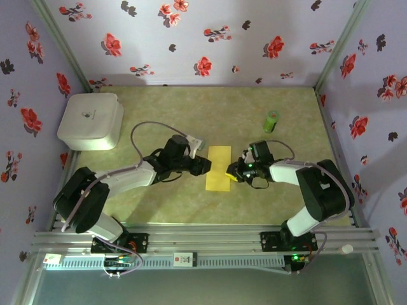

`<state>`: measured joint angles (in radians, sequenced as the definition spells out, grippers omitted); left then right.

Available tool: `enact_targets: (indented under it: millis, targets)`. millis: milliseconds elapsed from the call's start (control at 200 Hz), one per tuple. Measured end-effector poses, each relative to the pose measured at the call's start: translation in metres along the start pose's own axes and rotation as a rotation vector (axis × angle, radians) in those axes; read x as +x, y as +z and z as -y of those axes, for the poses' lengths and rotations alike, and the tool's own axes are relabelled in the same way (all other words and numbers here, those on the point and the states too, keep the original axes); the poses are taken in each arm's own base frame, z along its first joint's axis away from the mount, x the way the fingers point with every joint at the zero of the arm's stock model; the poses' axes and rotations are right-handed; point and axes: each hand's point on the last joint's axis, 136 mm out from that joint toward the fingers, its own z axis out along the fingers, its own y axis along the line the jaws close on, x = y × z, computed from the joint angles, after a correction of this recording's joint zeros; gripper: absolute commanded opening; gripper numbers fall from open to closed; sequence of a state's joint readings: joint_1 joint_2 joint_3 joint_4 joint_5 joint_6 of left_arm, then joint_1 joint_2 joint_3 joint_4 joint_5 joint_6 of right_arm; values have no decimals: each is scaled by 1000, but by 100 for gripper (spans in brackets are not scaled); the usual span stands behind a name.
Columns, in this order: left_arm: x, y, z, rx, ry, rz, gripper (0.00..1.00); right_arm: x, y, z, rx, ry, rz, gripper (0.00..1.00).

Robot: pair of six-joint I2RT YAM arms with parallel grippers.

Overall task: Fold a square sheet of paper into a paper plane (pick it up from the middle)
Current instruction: Fold the triangle a second time at the center of the table.

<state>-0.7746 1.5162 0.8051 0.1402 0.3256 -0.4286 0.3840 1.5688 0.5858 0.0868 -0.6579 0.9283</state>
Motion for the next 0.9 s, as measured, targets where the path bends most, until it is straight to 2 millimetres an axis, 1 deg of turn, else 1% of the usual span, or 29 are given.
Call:
enact_targets:
  millis: [205, 510, 660, 775, 900]
  targets:
    - [-1, -1, -2, -11, 26, 3, 36, 7, -1, 9, 39, 31, -28, 17]
    - [-2, -2, 0, -10, 49, 10, 35, 6, -2, 6, 39, 25, -28, 18]
    - [-5, -2, 1, -3, 55, 23, 34, 6, -2, 5, 38, 24, -27, 21]
    - [-4, -1, 3, 6, 81, 33, 33, 3, -3, -1, 27, 8, -21, 23]
    - [9, -1, 7, 25, 129, 38, 32, -2, -4, -11, 4, -23, -12, 24]
